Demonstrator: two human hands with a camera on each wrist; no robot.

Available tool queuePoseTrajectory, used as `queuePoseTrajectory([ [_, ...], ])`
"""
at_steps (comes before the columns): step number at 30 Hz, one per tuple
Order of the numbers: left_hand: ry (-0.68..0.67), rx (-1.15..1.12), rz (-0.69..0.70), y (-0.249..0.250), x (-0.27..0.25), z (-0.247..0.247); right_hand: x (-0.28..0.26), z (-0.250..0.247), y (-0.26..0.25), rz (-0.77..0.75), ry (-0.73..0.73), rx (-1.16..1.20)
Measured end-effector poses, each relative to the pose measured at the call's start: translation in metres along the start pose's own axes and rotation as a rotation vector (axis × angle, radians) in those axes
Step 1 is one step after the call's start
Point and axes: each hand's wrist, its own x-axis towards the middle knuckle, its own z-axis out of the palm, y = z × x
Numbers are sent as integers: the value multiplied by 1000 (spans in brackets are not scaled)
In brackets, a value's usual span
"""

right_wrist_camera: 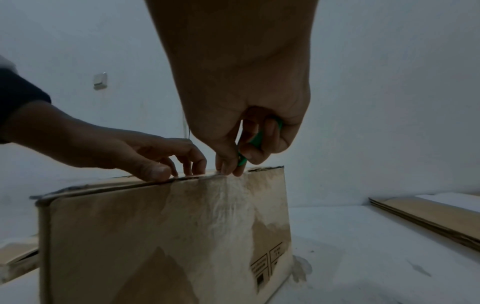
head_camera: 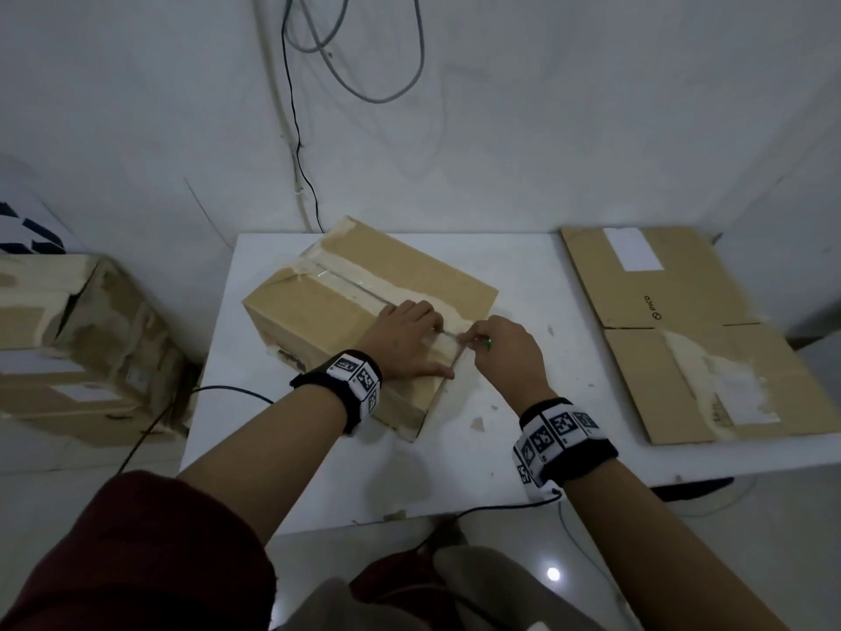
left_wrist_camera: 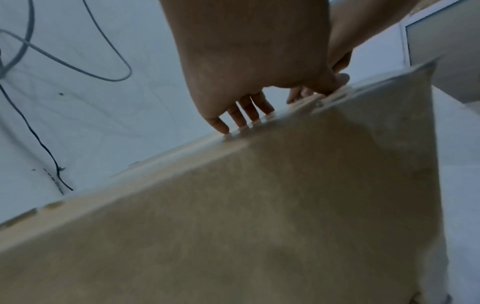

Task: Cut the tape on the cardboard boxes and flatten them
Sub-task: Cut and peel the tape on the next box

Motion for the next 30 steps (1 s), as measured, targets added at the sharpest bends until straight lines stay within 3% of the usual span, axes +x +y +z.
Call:
queuePoseTrajectory([
  [11,-321,68,-11,12,30,-30,0,-4,0,27,13,64],
  [17,-302,111,-1,12,29,-25,-5,-2,9,-32,24,137],
  [24,-315,152,6,18,28,-24,-15,8,16,58,126,321],
  [30,-332,132,-35,20,29,-25,-14,9,10,46,130,277],
])
